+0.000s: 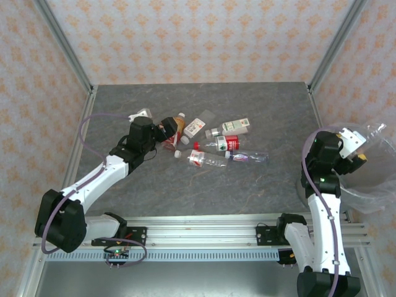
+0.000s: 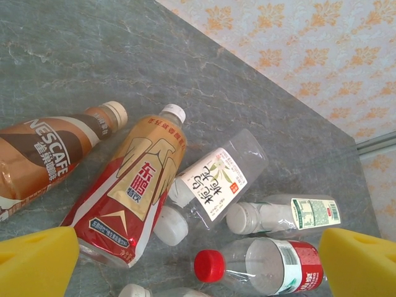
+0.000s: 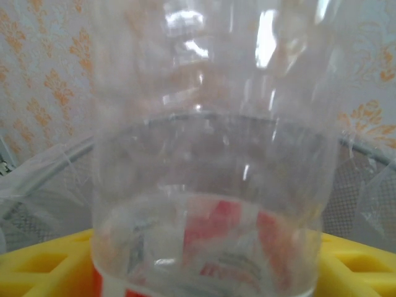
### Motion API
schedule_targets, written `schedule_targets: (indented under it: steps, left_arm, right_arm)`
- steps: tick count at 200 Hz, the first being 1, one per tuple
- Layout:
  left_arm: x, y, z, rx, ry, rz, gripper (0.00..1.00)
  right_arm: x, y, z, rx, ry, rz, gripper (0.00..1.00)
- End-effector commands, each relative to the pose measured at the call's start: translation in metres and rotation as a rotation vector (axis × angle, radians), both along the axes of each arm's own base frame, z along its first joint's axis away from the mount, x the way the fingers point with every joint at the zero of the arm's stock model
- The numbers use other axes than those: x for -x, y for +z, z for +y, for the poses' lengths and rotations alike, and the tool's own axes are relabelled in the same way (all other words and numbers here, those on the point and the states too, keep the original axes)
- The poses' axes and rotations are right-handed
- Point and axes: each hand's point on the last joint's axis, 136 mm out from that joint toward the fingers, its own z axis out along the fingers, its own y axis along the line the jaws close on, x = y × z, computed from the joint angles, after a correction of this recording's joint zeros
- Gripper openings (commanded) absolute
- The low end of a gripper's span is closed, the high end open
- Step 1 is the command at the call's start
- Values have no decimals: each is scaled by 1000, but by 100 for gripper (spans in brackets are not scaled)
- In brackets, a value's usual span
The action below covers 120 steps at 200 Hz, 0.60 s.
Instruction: Put the plastic bottles in the bin
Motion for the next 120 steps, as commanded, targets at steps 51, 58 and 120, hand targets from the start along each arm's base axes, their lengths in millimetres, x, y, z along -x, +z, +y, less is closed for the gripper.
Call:
schedule_targets:
  steps: [51, 58, 120]
  left_arm:
    - [-6, -3, 1, 7, 22, 28, 100]
    - [-7, -3, 1, 6, 21, 30, 100]
    - [-7, -7, 4, -5, 34, 50, 100]
  right_arm:
    - [-15, -4, 18, -128, 137, -36, 79]
    - [-16, -4, 19, -136, 149, -40, 79]
    - [-39, -8, 41, -210, 308, -67, 79]
